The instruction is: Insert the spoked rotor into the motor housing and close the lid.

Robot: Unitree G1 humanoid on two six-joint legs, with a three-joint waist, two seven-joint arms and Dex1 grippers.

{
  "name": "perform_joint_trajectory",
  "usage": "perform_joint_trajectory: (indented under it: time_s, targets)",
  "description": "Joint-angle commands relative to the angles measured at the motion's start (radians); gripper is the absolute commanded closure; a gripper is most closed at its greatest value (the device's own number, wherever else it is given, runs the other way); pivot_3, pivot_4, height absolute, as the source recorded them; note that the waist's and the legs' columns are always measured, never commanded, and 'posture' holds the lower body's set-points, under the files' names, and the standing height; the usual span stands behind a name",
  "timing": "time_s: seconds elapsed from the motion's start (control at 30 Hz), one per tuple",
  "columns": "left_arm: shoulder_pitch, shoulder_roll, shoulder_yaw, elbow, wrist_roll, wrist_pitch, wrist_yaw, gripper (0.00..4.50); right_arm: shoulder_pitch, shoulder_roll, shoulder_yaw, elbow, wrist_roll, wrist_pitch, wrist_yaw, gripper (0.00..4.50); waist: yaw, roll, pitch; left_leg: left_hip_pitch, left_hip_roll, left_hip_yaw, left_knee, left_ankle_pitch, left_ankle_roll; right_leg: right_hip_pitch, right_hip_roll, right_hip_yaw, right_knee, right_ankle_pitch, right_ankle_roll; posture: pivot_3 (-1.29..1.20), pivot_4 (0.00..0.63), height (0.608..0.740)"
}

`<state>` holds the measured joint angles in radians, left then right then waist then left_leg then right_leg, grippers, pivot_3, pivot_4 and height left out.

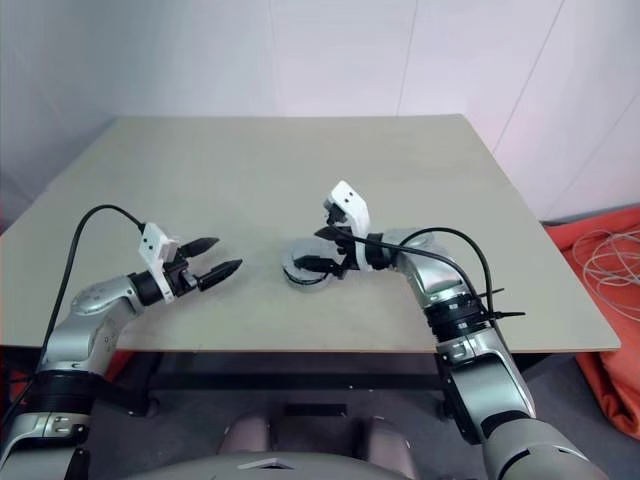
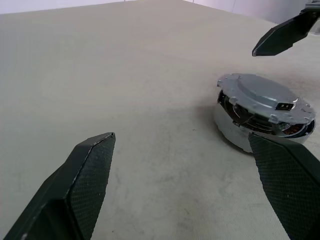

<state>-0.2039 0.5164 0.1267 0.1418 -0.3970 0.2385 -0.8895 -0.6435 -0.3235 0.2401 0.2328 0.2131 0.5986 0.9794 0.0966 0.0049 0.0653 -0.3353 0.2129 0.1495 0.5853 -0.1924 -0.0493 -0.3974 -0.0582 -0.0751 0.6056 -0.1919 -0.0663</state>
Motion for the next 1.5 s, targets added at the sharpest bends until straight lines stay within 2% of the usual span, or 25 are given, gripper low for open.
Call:
perform_joint_trajectory:
  time_s: [0.03, 0.67, 0.77, 0.83, 0.87, 1.5]
  targets:
    - [-0.016, 0.006, 0.019, -0.03, -0.011, -0.012, 0.003, 0.0, -0.039, 0.007, -0.003, 0.019, -0.016, -0.048, -0.016, 0.06, 0.0, 0.0, 0.0, 0.0, 0.0, 0.0, 0.0, 0.0, 0.0, 0.0, 0.0, 0.0, 0.0, 0.0, 0.0, 0.0, 0.0, 0.74]
    - [-0.016, 0.012, 0.022, -0.034, -0.009, -0.012, 0.005, 0.0, -0.023, 0.047, 0.063, 0.117, -0.115, -0.151, -0.065, 0.06, -0.001, 0.0, 0.0, 0.0, 0.0, 0.0, -0.001, 0.0, 0.0, -0.001, 0.0, 0.0, 0.0, 0.0, 0.0, 0.0, 0.0, 0.74]
    - [-0.018, 0.012, 0.022, -0.035, -0.009, -0.011, 0.005, 0.0, -0.02, 0.038, 0.081, 0.123, -0.138, -0.185, -0.058, 0.67, -0.001, 0.0, 0.0, 0.0, 0.0, 0.0, -0.001, 0.0, 0.0, -0.001, 0.0, 0.0, 0.0, 0.0, 0.0, 0.0, 0.0, 0.74]
    - [-0.019, 0.012, 0.022, -0.035, -0.01, -0.01, 0.005, 0.0, -0.018, 0.038, 0.082, 0.117, -0.137, -0.192, -0.053, 1.3, -0.001, 0.0, 0.0, 0.0, 0.0, 0.0, -0.001, 0.0, 0.0, -0.001, 0.0, 0.0, 0.0, 0.0, 0.0, 0.0, 0.0, 0.74]
    - [-0.019, 0.012, 0.022, -0.035, -0.01, -0.01, 0.005, 0.0, -0.018, 0.04, 0.079, 0.113, -0.135, -0.19, -0.052, 1.35, -0.001, 0.0, 0.0, 0.0, 0.0, 0.0, -0.001, 0.0, 0.0, -0.001, 0.0, 0.0, 0.0, 0.0, 0.0, 0.0, 0.0, 0.74]
    - [-0.02, 0.009, 0.018, -0.037, -0.012, -0.005, 0.006, 0.0, -0.025, 0.034, 0.059, 0.062, -0.117, -0.172, -0.027, 1.35, -0.001, 0.0, 0.0, 0.0, 0.0, 0.0, -0.002, 0.0, 0.0, -0.001, 0.0, 0.0, 0.0, 0.0, 0.0, 0.0, 0.0, 0.74]
